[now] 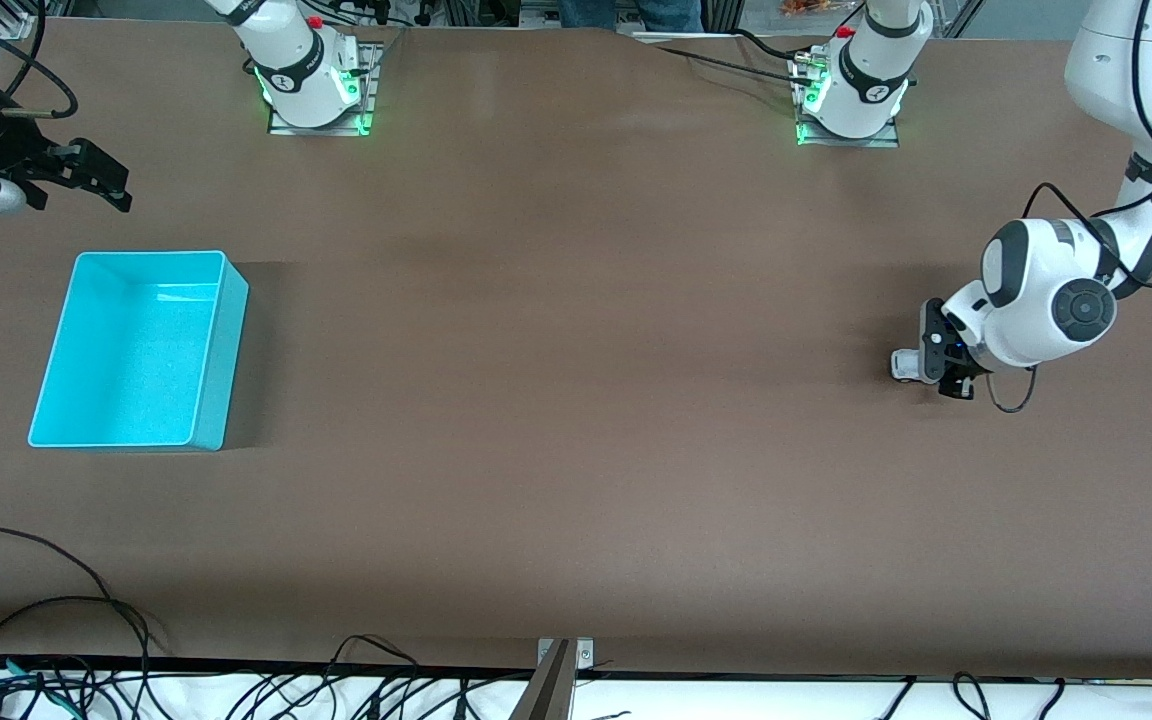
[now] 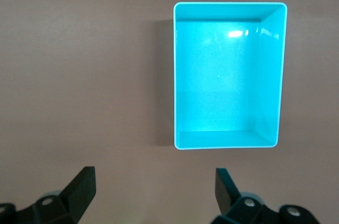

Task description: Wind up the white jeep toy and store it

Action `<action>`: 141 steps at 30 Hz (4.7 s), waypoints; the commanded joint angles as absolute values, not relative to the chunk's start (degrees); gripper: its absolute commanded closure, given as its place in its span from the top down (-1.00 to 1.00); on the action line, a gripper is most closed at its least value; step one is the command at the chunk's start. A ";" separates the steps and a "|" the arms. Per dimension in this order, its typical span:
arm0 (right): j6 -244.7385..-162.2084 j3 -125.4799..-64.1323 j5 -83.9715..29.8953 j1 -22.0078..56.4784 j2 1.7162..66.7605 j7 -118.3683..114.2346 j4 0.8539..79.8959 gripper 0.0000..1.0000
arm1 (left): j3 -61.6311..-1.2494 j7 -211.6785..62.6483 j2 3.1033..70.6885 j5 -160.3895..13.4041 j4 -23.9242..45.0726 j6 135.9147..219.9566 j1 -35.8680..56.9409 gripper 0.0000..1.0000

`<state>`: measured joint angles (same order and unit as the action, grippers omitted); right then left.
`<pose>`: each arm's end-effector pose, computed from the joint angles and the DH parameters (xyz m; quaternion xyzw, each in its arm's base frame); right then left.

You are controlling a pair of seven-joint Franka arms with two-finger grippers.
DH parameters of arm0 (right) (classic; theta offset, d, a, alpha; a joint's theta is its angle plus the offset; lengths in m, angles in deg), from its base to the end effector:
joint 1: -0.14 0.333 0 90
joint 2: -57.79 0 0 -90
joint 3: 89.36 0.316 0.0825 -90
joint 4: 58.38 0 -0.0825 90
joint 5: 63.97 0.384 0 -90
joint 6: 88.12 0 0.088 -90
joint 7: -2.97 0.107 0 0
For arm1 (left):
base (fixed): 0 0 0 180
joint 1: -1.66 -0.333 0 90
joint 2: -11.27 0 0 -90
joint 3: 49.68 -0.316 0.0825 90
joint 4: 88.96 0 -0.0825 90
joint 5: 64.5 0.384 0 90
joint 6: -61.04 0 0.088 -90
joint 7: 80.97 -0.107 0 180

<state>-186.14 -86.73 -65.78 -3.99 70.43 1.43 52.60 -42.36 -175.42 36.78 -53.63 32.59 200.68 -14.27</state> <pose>0.4905 -0.0139 0.5778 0.9998 0.0020 -0.0035 0.0206 0.5563 0.0837 0.1898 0.6801 -0.7300 -0.0606 0.0297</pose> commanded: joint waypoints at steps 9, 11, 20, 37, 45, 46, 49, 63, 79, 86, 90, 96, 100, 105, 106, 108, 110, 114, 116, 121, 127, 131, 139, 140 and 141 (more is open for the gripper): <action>-185.15 -86.90 -66.26 -3.82 70.01 1.38 51.30 1.00 | -42.12 -180.90 38.87 -54.83 32.68 200.78 -20.04 -0.62; -185.15 -86.90 -66.26 -3.82 70.01 1.38 51.30 1.00 | -42.12 -181.33 38.87 -54.66 32.77 200.78 -20.75 -0.61; -185.15 -86.90 -66.26 -3.82 70.01 1.38 51.30 1.00 | -42.21 -185.55 38.87 -54.39 32.68 200.78 -24.97 -0.60; -185.15 -86.90 -66.26 -3.82 70.01 1.38 51.30 1.00 | -42.65 -193.73 39.49 -54.22 30.66 200.43 -31.38 -0.60; -185.15 -86.90 -66.26 -3.82 70.01 1.47 51.30 1.00 | -42.82 -197.68 41.07 -54.22 28.02 200.34 -33.84 -0.60; -185.15 -86.90 -66.26 -3.82 70.01 1.47 51.30 1.00 | -42.82 -197.95 41.24 -54.22 27.76 200.34 -34.11 -0.60; -185.15 -86.90 -66.26 -3.82 70.01 1.38 51.30 1.00 | -42.91 -198.83 41.42 -54.22 27.40 200.34 -35.16 -0.60; -185.15 -86.90 -66.26 -3.82 70.01 1.38 51.30 1.00 | -42.82 -201.20 41.95 -54.22 25.82 200.34 -38.59 -0.23; -185.15 -86.90 -66.26 -3.82 70.01 1.38 51.30 1.00 | -41.15 -196.99 40.63 -54.31 14.84 183.22 -36.92 1.00; -185.15 -86.90 -66.26 -3.82 70.01 1.38 51.30 1.00 | -40.10 -186.89 39.66 -55.01 9.84 174.16 -35.69 1.00; -185.15 -86.90 -66.26 -3.82 70.01 1.38 51.30 1.00 | -38.26 -177.59 39.66 -55.10 6.94 168.28 -35.69 1.00; -185.24 -86.90 -66.26 -3.82 70.01 0.95 51.22 1.00 | -33.95 -165.01 39.66 -55.18 3.41 159.57 -35.69 1.00; -185.24 -86.90 -66.26 -3.82 70.01 0.94 51.22 1.00 | -30.70 -156.04 39.66 -55.18 1.57 155.18 -35.69 1.00; -185.24 -86.90 -66.26 -3.82 70.01 0.94 51.13 1.00 | -26.75 -146.38 39.66 -56.50 -1.59 149.90 -35.69 1.00; -185.24 -86.90 -66.17 -3.82 70.01 1.03 51.04 1.00 | -25.87 -144.18 39.66 -56.50 -2.38 148.68 -35.60 1.00; -185.24 -86.90 -66.17 -3.91 69.92 0.94 50.95 1.00 | -23.93 -140.22 39.66 -56.50 -3.70 146.39 -35.69 1.00; -185.15 -86.90 -66.17 -3.91 69.83 0.86 50.78 1.00 | -21.74 -136.62 39.66 -56.50 -4.67 144.28 -35.69 1.00; -184.80 -86.90 -66.17 -3.82 69.74 0.77 50.78 1.00 | -17.61 -128.53 38.00 -56.50 -5.11 140.85 -35.69 1.00; -184.71 -86.90 -66.17 -3.82 69.66 0.77 50.86 1.00 | -15.50 -124.58 36.86 -56.50 -5.11 139.70 -35.69 1.00; -184.62 -86.63 -66.26 -3.73 69.30 0.68 50.86 1.00 | -10.93 -115.08 34.92 -56.50 -5.11 137.59 -35.69 1.00; -184.10 -86.72 -66.17 -3.64 68.96 0.94 51.13 1.00 | -7.76 -108.67 33.87 -56.50 -5.64 135.04 -35.69 1.00; -183.48 -86.63 -66.08 -3.64 68.78 0.86 51.04 1.00 | -4.69 -102.17 33.16 -56.50 -5.82 134.25 -35.78 1.00; -182.34 -86.63 -66.08 -3.64 68.25 0.77 51.04 1.00 | 1.73 -89.51 33.07 -56.33 -7.75 130.03 -35.69 1.00; -182.34 -86.63 -66.08 -3.64 68.25 0.77 51.04 1.00 | 2.52 -87.32 33.07 -56.33 -7.84 129.77 -35.69 1.00; -182.34 -86.63 -66.08 -3.64 68.25 0.77 51.04 1.00 | 3.05 -85.81 33.07 -56.33 -7.84 129.68 -35.69 1.00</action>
<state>-183.77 -86.59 -65.78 -3.95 68.79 1.40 52.38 -0.22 -93.84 33.64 -55.60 -6.64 131.99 -35.42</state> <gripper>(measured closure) 0.000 0.000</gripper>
